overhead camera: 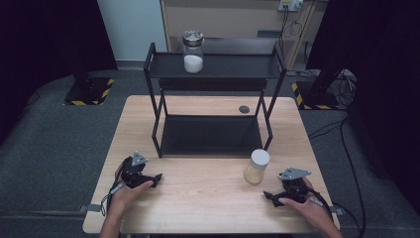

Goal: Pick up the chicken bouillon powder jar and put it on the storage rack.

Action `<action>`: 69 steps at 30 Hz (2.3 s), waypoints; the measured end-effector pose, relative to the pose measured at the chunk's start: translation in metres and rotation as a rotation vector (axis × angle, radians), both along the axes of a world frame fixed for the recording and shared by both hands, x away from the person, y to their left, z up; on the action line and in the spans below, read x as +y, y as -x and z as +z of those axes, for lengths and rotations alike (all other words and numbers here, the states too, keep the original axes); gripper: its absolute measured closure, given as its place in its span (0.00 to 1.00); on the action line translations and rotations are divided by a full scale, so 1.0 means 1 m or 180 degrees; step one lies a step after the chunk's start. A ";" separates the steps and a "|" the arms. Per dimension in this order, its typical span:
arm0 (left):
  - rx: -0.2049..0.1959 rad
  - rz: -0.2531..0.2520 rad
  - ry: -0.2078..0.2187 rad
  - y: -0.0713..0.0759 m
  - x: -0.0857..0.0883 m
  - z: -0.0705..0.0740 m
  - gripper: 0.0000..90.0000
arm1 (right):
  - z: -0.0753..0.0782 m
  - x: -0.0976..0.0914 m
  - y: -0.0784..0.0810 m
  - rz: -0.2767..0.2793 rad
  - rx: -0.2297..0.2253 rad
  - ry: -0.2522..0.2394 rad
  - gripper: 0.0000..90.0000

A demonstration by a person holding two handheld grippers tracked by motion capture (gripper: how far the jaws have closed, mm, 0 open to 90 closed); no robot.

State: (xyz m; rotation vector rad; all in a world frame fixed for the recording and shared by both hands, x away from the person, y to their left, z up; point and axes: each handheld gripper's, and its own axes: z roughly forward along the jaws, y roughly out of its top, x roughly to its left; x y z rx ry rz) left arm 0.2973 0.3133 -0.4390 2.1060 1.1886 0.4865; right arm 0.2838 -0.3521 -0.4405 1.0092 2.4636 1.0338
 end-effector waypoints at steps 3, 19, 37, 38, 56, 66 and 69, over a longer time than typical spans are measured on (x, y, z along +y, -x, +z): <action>0.0000 0.0000 0.0000 0.000 0.000 0.000 0.00 | 0.002 0.001 -0.002 -0.0007 0.0039 0.0013 0.02; -0.0001 0.0000 0.0000 0.000 0.000 0.000 0.00 | 0.019 -0.010 -0.007 0.0062 0.0016 -0.0306 0.09; -0.0002 0.0008 0.0002 0.000 0.000 0.000 0.00 | 0.035 -0.007 -0.012 0.0145 -0.0166 -0.0514 0.12; -0.0002 0.0009 0.0002 0.000 0.000 0.000 0.00 | 0.036 -0.006 -0.012 0.0144 -0.0171 -0.0518 0.12; -0.0002 0.0020 0.0002 0.000 -0.001 0.000 0.00 | 0.035 -0.002 -0.020 0.0116 -0.0273 -0.0700 0.15; -0.0002 0.0023 0.0002 0.000 -0.001 0.000 0.00 | 0.031 0.000 -0.022 0.0136 -0.0308 -0.0758 0.18; -0.0002 0.0024 0.0001 0.000 -0.001 0.000 0.00 | 0.031 0.001 -0.022 0.0148 -0.0338 -0.0782 0.20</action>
